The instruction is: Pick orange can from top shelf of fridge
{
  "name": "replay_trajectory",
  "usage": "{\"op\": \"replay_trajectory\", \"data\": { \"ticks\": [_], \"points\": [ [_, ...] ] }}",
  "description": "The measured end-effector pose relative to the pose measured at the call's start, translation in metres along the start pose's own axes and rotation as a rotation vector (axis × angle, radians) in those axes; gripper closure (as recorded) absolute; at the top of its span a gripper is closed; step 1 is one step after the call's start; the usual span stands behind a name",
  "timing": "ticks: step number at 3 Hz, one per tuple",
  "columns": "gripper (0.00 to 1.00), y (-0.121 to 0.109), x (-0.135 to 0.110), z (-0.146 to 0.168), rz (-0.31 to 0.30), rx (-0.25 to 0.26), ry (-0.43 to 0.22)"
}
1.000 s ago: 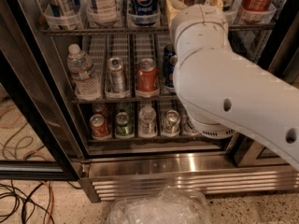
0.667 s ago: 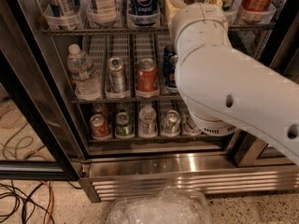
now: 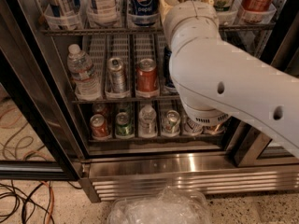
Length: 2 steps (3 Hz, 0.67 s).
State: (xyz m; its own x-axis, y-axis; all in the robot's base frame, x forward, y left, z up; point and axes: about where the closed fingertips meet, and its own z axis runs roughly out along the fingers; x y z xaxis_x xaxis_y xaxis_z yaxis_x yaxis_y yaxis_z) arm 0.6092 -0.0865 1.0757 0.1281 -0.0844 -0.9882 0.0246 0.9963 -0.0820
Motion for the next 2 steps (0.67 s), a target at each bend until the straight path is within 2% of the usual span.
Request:
{"op": "replay_trajectory", "data": {
  "ticks": [1,2],
  "points": [
    [0.37,0.0034,0.0027,0.0085,0.004,-0.002,0.003],
    [0.38,0.0021,0.0061,0.0139,0.002,0.018,0.009]
  ]
}}
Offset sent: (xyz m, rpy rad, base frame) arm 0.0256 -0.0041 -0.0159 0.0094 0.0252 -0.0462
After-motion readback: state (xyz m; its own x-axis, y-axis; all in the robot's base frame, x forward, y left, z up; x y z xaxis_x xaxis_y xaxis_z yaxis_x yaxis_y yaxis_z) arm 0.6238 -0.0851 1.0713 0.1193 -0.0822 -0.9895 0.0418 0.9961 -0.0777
